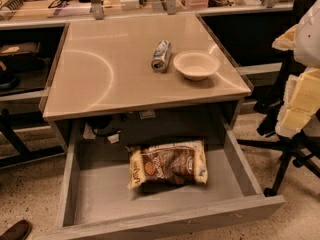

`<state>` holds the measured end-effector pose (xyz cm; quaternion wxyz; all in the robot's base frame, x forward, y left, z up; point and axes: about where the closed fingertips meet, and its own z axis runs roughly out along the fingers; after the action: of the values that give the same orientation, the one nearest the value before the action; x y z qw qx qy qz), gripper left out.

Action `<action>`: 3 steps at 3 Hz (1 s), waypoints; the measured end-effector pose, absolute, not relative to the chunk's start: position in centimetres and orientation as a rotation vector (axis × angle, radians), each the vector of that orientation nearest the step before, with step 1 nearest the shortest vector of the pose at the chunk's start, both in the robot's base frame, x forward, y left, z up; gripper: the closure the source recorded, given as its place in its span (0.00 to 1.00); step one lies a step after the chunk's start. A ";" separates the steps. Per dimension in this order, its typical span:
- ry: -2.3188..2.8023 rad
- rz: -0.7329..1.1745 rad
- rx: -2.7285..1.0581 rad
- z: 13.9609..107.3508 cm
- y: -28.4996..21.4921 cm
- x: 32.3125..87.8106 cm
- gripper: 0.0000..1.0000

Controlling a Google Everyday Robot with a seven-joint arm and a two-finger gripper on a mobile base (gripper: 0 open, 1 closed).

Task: Pick brown chip bag from top drawer and place on counter

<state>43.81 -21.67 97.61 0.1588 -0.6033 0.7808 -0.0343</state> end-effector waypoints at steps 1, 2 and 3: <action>2.232 -0.098 -1.725 97.6 -21.7 43.8 0.00; 2.215 -0.076 -1.733 96.8 -20.9 43.6 0.00; 2.187 0.005 -1.724 93.8 -18.6 42.5 0.00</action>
Offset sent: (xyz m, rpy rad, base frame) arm -0.0065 0.0190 -0.0276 0.0418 0.0256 0.0397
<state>42.47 -18.63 93.76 0.1777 -0.6093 0.7728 0.0019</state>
